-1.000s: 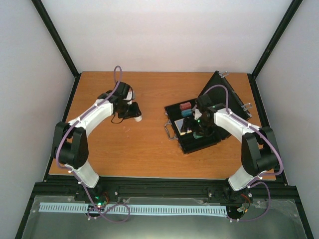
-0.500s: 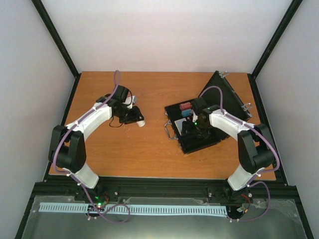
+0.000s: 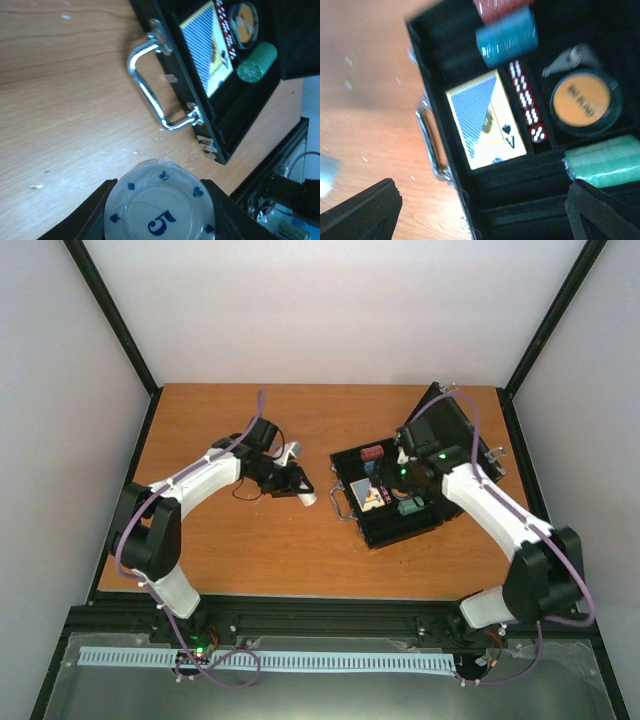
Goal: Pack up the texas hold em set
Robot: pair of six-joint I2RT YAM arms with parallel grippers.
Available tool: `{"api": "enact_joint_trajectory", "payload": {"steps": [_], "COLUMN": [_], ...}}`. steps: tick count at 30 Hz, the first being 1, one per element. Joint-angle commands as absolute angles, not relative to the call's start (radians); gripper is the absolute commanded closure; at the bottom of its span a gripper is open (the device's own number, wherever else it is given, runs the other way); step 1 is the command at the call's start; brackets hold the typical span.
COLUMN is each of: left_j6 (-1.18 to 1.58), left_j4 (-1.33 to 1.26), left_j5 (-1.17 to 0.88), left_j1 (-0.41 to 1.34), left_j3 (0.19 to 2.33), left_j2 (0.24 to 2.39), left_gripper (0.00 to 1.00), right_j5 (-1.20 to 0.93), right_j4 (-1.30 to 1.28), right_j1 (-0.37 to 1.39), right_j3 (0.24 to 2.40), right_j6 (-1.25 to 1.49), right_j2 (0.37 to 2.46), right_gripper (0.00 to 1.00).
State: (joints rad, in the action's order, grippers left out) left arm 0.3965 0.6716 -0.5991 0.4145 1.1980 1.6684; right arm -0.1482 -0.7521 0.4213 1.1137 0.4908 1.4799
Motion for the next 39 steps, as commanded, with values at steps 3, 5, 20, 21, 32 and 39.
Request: {"api": "enact_joint_trajectory", "payload": {"steps": [3, 5, 20, 21, 32, 39], "left_j6": [0.485, 0.5, 0.709, 0.727, 0.925, 0.929], "left_j4": [0.537, 0.535, 0.412, 0.399, 0.273, 0.298], "left_j5": [-0.704, -0.692, -0.607, -0.609, -0.638, -0.633], "left_j1": [0.522, 0.576, 0.844, 0.857, 0.922, 0.925], "left_j3": [1.26, 1.309, 1.553, 1.569, 1.758, 1.797], "left_j2": [1.737, 1.773, 2.02, 2.043, 2.228, 2.251], "left_gripper": [0.99, 0.99, 0.99, 0.99, 0.68, 0.01], "right_j5": [0.054, 0.076, 0.112, 0.117, 0.12, 0.094], "right_j4": [-0.797, -0.827, -0.885, -0.892, -0.942, -0.95], "right_j1": [0.386, 0.368, 0.315, 0.31, 0.264, 0.246], "right_j3": [1.2, 1.214, 1.154, 1.15, 1.122, 1.106], "right_j6": [0.559, 0.558, 0.533, 0.528, 0.486, 0.454], "right_j2": [1.34, 1.338, 1.25, 1.242, 1.204, 1.2], "right_gripper": [0.09, 0.08, 0.06, 0.06, 0.03, 0.02]}}
